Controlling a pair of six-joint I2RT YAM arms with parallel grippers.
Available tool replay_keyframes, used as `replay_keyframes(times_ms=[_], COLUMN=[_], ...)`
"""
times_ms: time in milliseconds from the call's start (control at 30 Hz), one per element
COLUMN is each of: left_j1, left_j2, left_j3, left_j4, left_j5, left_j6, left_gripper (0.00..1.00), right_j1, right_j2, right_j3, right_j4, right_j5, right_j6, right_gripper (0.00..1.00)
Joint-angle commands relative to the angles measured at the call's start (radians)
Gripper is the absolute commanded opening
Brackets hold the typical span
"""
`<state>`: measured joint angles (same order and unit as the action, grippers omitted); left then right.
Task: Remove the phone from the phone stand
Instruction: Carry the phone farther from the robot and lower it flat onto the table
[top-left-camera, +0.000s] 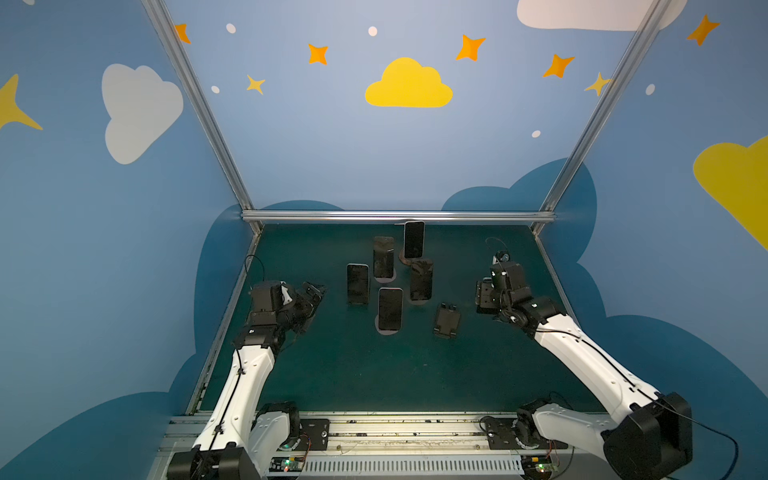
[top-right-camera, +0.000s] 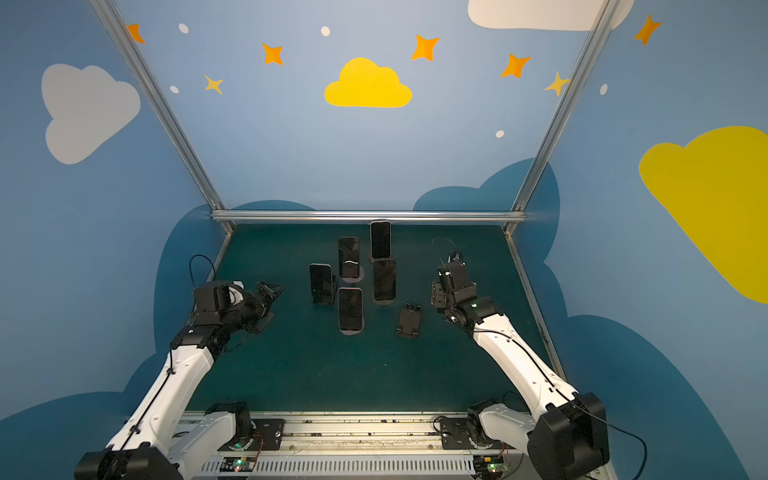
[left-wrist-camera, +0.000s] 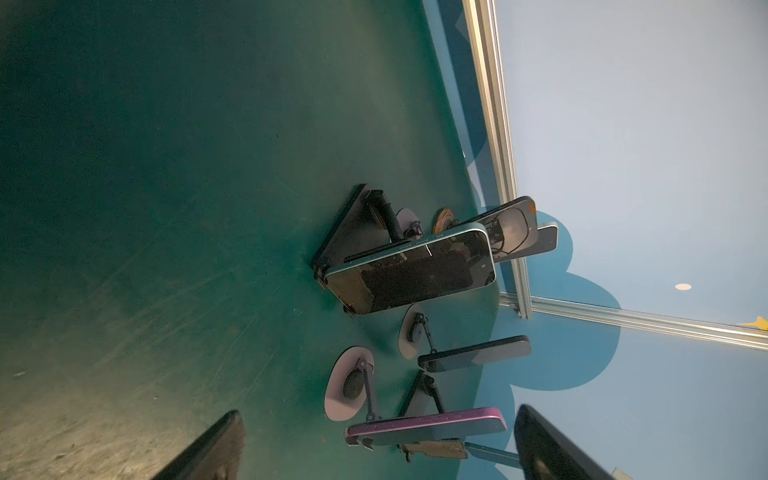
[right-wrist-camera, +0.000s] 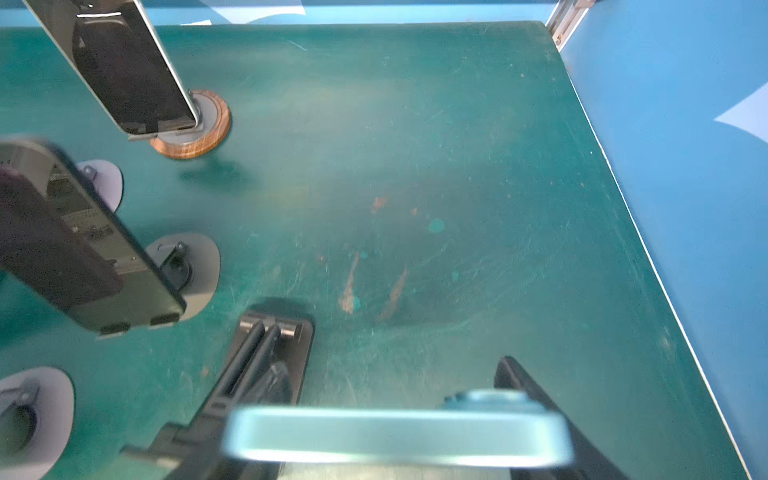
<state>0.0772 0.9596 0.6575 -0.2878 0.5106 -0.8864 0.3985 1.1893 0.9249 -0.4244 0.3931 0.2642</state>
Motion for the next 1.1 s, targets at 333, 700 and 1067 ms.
replay_keyframes(times_ms=[333, 700, 1067], left_j1=[-0.004, -0.002, -0.002], left_j2=[0.006, 0.017, 0.017], left_j3=[0.028, 0.033, 0.034], left_j4=[-0.004, -0.006, -0.011], left_j5=[0.002, 0.002, -0.003], left_j6=[0.021, 0.024, 0.028], left_gripper=[1.0, 1.0, 1.0], right_j1=[-0.09, -0.15, -0.156], right_j2=[0.226, 0.385, 0.578], right_j3=[0.166, 0.281, 0.469], right_j4=[0.065, 0.055, -0.107], right_j5=[-0.084, -0.191, -0.224], right_j6=[-0.057, -0.112, -0.126], right_gripper=[0.65, 0.65, 0.64])
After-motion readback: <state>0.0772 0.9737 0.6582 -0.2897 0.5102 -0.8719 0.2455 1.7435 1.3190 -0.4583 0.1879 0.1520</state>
